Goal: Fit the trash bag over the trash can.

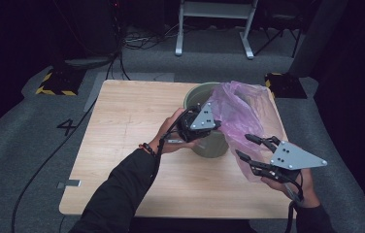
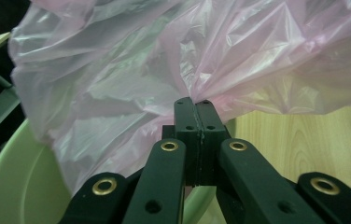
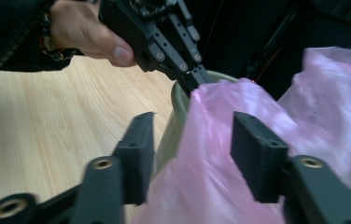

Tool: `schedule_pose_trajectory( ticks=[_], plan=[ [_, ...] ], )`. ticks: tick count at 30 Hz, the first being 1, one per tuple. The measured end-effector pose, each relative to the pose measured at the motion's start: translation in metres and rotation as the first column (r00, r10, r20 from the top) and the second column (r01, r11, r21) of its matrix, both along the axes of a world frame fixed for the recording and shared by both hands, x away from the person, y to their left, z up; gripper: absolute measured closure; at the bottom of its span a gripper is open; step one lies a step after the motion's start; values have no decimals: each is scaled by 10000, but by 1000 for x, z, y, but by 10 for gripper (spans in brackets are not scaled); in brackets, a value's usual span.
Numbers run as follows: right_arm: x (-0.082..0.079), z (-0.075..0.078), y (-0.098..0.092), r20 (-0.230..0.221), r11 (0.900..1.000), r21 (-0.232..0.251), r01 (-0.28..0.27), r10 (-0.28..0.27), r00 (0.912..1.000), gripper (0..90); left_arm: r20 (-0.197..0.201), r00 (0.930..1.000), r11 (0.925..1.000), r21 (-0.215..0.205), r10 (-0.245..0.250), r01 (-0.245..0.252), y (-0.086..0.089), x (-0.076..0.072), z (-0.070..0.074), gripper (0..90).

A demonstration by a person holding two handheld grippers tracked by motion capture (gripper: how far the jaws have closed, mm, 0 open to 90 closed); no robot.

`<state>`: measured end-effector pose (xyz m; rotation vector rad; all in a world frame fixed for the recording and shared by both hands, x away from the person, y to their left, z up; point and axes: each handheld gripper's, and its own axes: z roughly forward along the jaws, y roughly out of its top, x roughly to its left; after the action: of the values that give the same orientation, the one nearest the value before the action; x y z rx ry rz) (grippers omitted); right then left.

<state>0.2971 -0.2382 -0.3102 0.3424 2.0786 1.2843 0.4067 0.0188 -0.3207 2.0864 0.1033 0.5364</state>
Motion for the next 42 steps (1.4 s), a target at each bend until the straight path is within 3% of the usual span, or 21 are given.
schedule_pose_trajectory(
  ticks=[4, 9, 12, 15, 19, 20, 22, 23, 24, 27, 29, 30, 33, 38, 42],
  plan=[
    [-9, 10, -8, 282, 9996, 177, 217, -222, 9994, 389, -120, 9998, 9999, -8, 127, -127, 11, 4, -3, 894],
    [-11, 22, -20, 665, 9902, 807, 1139, -1194, 9906, 320, -243, 9992, 9993, -187, 317, -321, 24, 8, -6, 892],
    [-5, 24, -24, 482, 9763, 1214, 1791, -1860, 9814, 261, -300, 9987, 9986, -317, 408, -418, 29, 9, -8, 887],
    [2, 21, -26, 51, 9679, 1529, 1996, -2027, 9792, 219, -327, 9986, 9985, -348, 406, -417, 32, 8, -11, 874],
    [13, 14, -26, -845, 9735, 1451, 1770, -1660, 9825, 218, -333, 9983, 9978, -457, 470, -485, 36, 8, -11, 860],
    [16, 12, -26, -1078, 9747, 1500, 1657, -1505, 9827, 256, -367, 9984, 9976, -531, 429, -448, 37, 8, -11, 853],
    [19, 8, -26, -1191, 9801, 1421, 1387, -1222, 9853, 443, -412, 9977, 9965, -624, 532, -557, 39, 9, -11, 802],
    [20, 6, -25, -1210, 9830, 1296, 1300, -1145, 9860, 471, -448, 9978, 9964, -671, 486, -515, 40, 8, -10, 775],
    [21, 4, -24, -1174, 9850, 1170, 1265, -1127, 9867, 561, -443, 9979, 9963, -699, 467, -498, 41, 8, -10, 733],
    [24, 0, -22, -1065, 9900, 978, 1015, -910, 9901, 717, -689, 9971, 9955, -868, 315, -375, 44, 7, -8, 589],
    [24, -1, -20, -939, 9913, 1000, 859, -766, 9926, 787, -765, 9962, 9937, -1000, 420, -496, 44, 4, -6, 445],
    [24, -1, -20, -885, 9909, 1053, 842, -750, 9933, 822, -841, 9959, 9929, -1113, 336, -429, 45, 3, -5, 419],
    [25, -3, -17, -733, 9925, 974, 733, -663, 9951, 880, -1039, 9936, 9898, -1306, 435, -570, 45, -2, -1, 236],
    [26, -4, -14, -588, 9947, 687, 760, -720, 9957, 897, -1301, 9915, 9807, -1926, 71, -323, 44, -13, 11, 175],
    [29, -7, -10, -468, 9953, 439, 858, -838, 9954, 897, -1398, 9901, 9763, -2124, 109, -407, 32, -20, 22, 172]
  ],
)
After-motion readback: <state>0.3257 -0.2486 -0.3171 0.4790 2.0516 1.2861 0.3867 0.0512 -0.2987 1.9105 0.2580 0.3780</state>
